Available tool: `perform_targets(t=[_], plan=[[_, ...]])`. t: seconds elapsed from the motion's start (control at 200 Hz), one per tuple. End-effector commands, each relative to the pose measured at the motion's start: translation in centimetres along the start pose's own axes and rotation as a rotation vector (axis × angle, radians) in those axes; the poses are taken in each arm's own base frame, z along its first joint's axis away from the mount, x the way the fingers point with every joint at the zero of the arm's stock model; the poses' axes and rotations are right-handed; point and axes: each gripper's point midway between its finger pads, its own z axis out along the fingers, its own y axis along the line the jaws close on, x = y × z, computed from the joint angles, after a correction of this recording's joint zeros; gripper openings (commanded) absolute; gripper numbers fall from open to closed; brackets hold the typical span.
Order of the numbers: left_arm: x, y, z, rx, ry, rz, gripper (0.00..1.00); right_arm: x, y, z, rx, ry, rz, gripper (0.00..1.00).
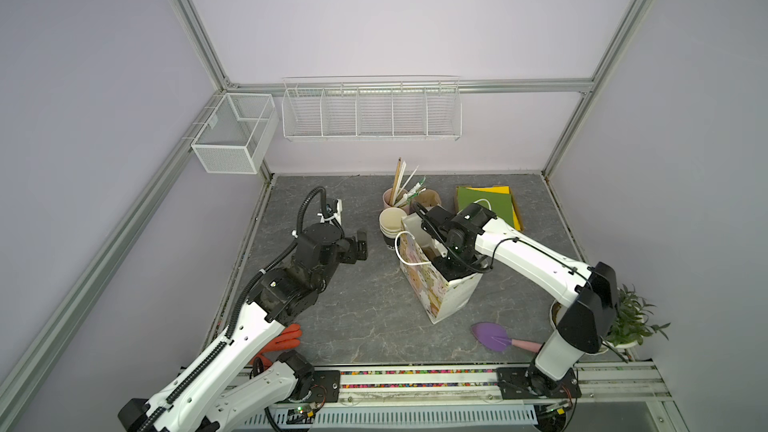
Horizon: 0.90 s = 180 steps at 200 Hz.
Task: Pack the takeout coffee
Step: 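Push the green cup down into the carrier's cup slot with the right gripper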
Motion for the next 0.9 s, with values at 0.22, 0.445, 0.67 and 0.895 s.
perform_targets(t=[0.22, 0.445, 0.67, 0.895], plan=[[0.7, 0.3, 0.3, -0.013, 0.021, 0.020, 0.99, 0.6, -0.1, 0.1, -0.030, -0.009, 0.021, 0.69], [0.7, 0.3, 0.4, -0.015, 0.022, 0.021, 0.99, 0.7, -0.2, 0.7, -0.032, -0.008, 0.025, 0.69], [0.8, 0.3, 0.5, -0.017, 0.025, 0.022, 0.99, 0.9, -0.3, 1.5, -0.028, 0.002, 0.027, 0.69], [0.8, 0.3, 0.5, -0.016, 0.026, 0.022, 0.99, 1.5, -0.4, 3.4, -0.026, 0.028, 0.033, 0.69]])
